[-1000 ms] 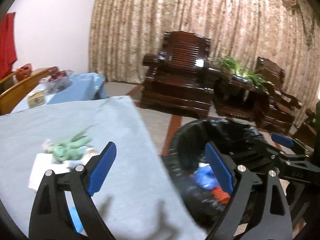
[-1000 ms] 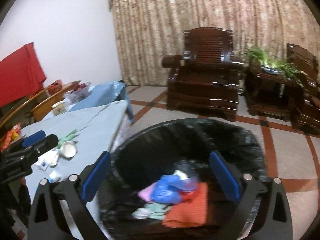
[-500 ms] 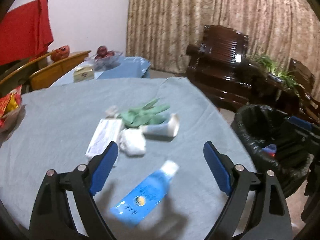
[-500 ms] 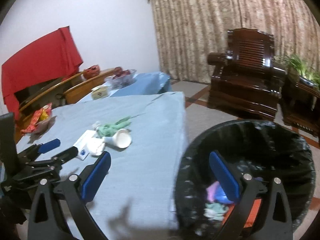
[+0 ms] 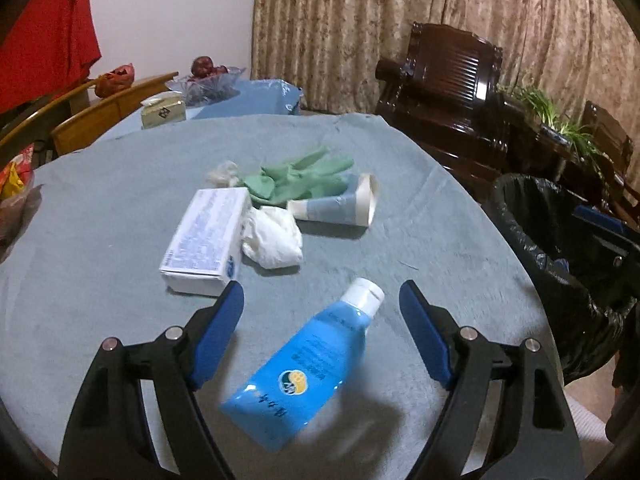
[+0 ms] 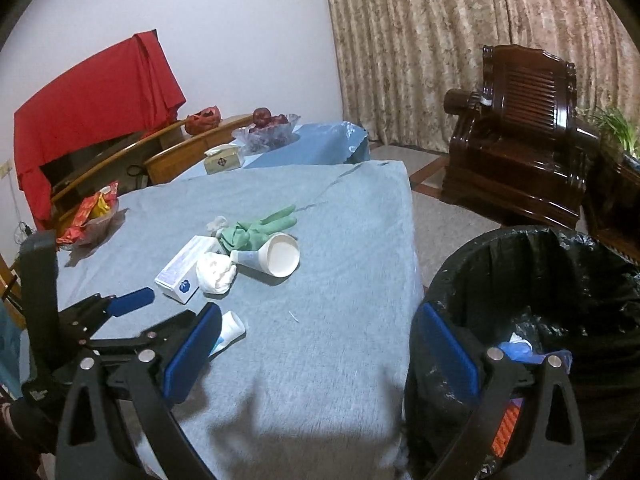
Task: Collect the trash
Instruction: 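Lower the left gripper onto the blue lotion bottle and grasp it while the right gripper returns over the table, then grasp the white cone-shaped paper cup with the right gripper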
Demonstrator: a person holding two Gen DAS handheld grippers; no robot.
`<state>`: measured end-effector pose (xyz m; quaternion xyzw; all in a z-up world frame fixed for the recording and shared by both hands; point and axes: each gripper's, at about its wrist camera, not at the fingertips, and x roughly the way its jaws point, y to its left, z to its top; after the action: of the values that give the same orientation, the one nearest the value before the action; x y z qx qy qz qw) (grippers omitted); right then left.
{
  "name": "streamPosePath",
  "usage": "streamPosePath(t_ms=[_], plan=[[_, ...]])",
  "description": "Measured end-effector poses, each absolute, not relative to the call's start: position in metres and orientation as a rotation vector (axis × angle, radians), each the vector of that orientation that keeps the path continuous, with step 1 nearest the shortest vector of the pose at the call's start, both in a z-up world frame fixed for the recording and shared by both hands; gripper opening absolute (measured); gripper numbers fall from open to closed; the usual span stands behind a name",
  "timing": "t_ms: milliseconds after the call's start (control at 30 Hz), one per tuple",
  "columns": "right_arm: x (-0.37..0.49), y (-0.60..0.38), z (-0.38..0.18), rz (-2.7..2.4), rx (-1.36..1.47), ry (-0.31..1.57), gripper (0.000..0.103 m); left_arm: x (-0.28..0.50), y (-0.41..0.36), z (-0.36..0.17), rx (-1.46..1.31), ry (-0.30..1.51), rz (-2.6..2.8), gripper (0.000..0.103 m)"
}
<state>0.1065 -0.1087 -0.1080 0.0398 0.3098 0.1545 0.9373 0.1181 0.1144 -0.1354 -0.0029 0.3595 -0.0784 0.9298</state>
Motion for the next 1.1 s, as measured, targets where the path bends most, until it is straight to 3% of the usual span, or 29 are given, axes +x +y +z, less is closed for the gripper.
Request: streamPosePath(t_ms=[367, 633, 1000, 1100], plan=[[0.117, -0.105, -0.118, 0.317, 0.065, 0.660, 0.097, 0.139, 0.101, -0.159, -0.002, 0.816, -0.187, 0.068], [0.124, -0.100, -0.121, 0.328, 0.054, 0.667, 0.097, 0.150, 0.096, -0.174, -0.032, 0.886, -0.229, 0.048], [0.129, -0.091, -0.123, 0.338, 0.043, 0.673, 0.097, 0.148, 0.112, -0.166, -0.116, 0.852, -0.193, 0.035], [0.130, -0.087, -0.123, 0.345, 0.037, 0.671, 0.097, 0.146, 0.121, -0.160, -0.139, 0.843, -0.176, 0.027]])
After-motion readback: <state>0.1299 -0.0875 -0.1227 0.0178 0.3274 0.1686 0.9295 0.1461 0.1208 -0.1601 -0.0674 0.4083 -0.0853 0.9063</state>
